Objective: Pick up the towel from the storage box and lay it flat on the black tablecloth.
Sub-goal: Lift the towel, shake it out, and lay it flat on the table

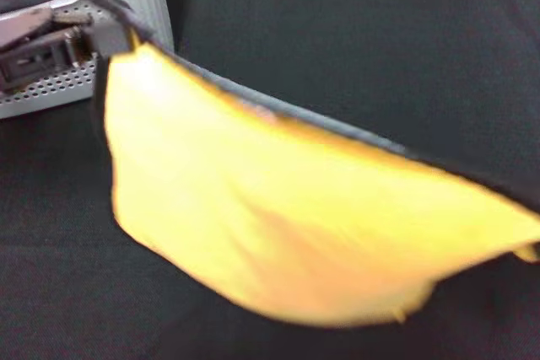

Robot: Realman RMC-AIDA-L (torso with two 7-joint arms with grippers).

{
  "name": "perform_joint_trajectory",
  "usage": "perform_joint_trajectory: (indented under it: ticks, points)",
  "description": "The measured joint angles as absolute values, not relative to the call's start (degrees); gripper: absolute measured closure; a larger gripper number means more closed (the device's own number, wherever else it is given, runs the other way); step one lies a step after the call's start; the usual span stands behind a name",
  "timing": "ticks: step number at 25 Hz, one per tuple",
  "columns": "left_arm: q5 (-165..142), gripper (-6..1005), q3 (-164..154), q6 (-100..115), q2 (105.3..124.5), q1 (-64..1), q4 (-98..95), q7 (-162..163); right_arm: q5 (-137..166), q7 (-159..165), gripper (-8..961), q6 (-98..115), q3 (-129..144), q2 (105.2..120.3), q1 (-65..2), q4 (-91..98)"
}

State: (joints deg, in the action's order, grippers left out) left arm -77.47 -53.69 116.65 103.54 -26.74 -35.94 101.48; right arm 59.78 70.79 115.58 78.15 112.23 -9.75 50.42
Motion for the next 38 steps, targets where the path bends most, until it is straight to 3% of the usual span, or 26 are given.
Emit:
perform_joint_trajectory:
  ticks: [9, 17, 22, 27, 34, 38]
  points:
    - [-74.48, 983, -63.45, 116.89, 101.23, -27.91, -37.42, 109.14, 60.41, 73.96, 947, 123.01, 73.75, 112.93, -10.07, 44.82]
    - [-74.19, 982, -66.58, 117.01, 100.99, -25.09, -37.26, 109.47, 62.55, 74.31, 947, 123.04, 73.81, 113.15, -10.00, 40.94]
    - [-69.14, 982, -71.49, 117.33, 99.42, -23.71, -37.64, 111.26, 62.66, 74.37, 946, 123.09, 73.79, 113.11, -9.86, 40.76]
    - [-60.71, 981, -78.76, 117.40, 96.90, -21.63, -40.98, 111.07, 63.43, 74.49, 946, 123.26, 74.82, 112.67, -9.87, 41.12]
    - [-60.28, 981, -79.46, 117.42, 95.75, -21.07, -42.22, 114.21, 64.14, 74.52, 946, 123.32, 78.19, 111.07, -10.07, 41.52]
    - [-61.47, 980, -80.51, 117.28, 95.25, -22.17, -41.23, 115.25, 64.13, 74.64, 946, 123.05, 76.58, 111.26, -10.54, 40.46]
